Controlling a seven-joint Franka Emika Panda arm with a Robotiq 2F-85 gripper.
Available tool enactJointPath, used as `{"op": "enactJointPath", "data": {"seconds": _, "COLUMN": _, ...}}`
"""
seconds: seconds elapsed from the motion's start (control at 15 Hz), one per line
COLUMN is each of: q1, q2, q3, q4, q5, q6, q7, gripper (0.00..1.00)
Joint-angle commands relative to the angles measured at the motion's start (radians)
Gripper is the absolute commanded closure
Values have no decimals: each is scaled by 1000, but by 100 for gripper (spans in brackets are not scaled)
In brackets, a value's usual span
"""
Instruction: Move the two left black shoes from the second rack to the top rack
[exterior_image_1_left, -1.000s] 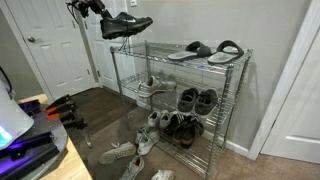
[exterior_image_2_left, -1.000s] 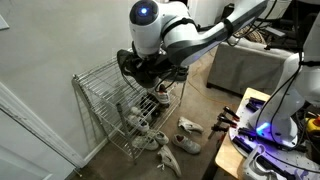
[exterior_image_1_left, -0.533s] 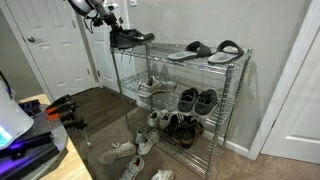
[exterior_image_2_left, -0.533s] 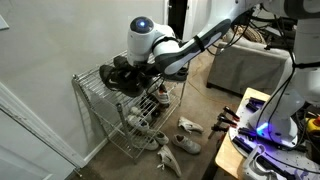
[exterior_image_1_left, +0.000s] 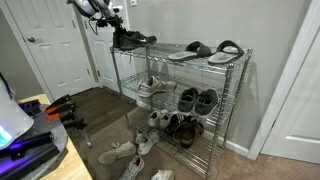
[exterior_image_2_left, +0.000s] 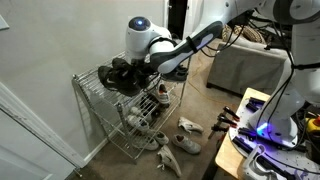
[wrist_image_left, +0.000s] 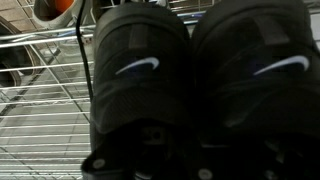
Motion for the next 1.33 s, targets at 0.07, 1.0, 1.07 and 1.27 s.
{"op": "enactJointPath", "data": {"seconds": 0.07, "q1": 73, "q2": -24, "q3": -90, "q4": 39, "q5": -23, "q6": 4, "q7": 25, "gripper": 94}}
{"op": "enactJointPath", "data": {"seconds": 1.0, "q1": 143, "q2": -63, "q3": -149, "q4": 45, "q5": -56, "q6": -20, "q7": 93, "gripper": 0}}
{"op": "enactJointPath", "data": {"seconds": 1.07, "q1": 156, "q2": -78, "q3": -158, "q4": 31, "q5": -86, "q6": -22, "q7": 130, "gripper": 0}}
{"op": "enactJointPath", "data": {"seconds": 1.27, "q1": 166, "q2": -100, "q3": -152, "q4": 18, "q5": -155, "q6": -38, "q7": 204, "gripper": 0}}
